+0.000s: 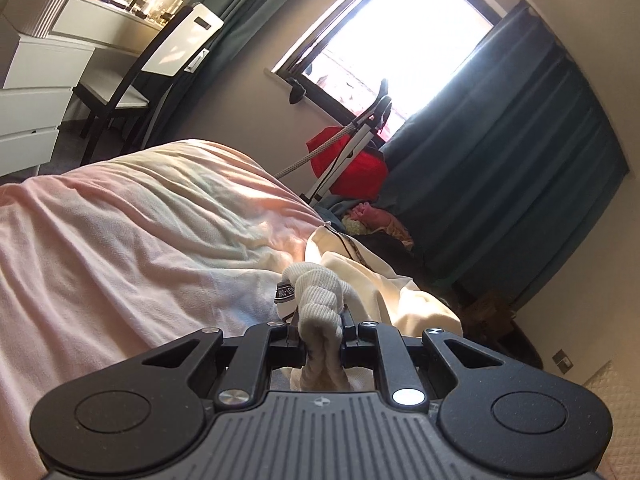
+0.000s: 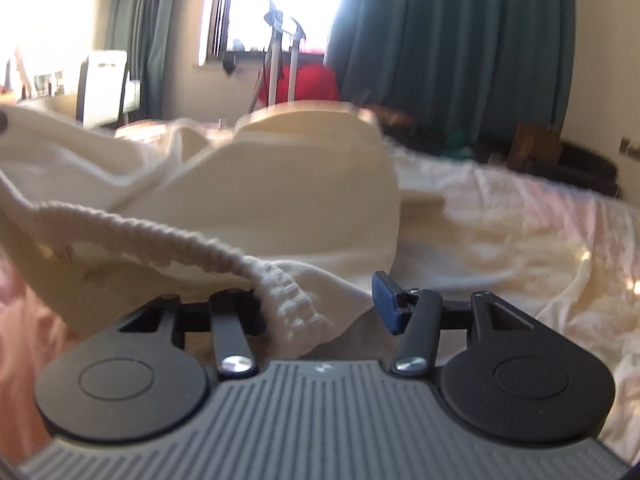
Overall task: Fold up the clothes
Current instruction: 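Grasp the elastic waistband with the right gripper while the left gripper holds the cuff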
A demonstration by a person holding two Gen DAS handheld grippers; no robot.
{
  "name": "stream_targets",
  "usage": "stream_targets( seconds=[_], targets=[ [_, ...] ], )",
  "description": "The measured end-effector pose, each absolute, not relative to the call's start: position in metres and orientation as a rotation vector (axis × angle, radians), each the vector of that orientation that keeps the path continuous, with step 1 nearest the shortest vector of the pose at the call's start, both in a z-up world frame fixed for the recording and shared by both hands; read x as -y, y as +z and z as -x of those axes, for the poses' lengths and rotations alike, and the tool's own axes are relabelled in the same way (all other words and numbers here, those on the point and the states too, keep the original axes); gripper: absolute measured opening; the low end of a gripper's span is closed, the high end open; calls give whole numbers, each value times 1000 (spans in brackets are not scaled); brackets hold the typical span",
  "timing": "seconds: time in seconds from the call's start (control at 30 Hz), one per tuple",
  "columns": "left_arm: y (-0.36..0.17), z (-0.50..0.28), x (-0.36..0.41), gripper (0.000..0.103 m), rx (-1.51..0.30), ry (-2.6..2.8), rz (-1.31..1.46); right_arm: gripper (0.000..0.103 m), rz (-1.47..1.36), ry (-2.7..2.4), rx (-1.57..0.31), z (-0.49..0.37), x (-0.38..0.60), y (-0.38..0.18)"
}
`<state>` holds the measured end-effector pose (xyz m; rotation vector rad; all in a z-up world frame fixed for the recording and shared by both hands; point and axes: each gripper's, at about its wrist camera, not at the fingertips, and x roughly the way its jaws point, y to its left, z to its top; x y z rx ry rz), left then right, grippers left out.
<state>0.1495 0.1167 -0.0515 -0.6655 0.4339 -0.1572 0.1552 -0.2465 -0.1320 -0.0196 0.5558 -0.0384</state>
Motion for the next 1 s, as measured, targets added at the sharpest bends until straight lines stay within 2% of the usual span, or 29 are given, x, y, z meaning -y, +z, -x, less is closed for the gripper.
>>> stream_targets(
  seconds=[0.3, 0.37, 0.43, 0.47, 0.53, 0.63, 0.7, 0.83, 1.0],
  targets=[
    [-52, -144, -117, 15, -427, -157, 688, 55, 113, -94, -554, -138, 234, -120],
    [-52, -140, -119, 15, -426, -162, 711, 31, 83, -72, -517, -127, 235, -105],
    [-52, -137, -121, 15, -426, -167, 735, 20, 84, -56, -447, -114, 232, -86],
    [-51, -134, -123, 15, -417, -172, 744, 18, 93, -51, -404, -106, 229, -74],
    [-47, -127, -126, 15, -395, -188, 766, 18, 120, -37, -292, -85, 224, -50],
    [-43, -122, -128, 15, -388, -173, 754, 18, 190, -16, -244, -64, 218, -36],
    [-47, -125, -125, 15, -418, -138, 714, 18, 212, 17, -312, -62, 215, -45],
    [-61, -136, -123, 15, -506, -65, 646, 23, 124, 125, -584, -78, 216, -79],
    [-73, -139, -131, 16, -555, -17, 655, 35, -64, 234, -714, -77, 225, -81]
  ],
)
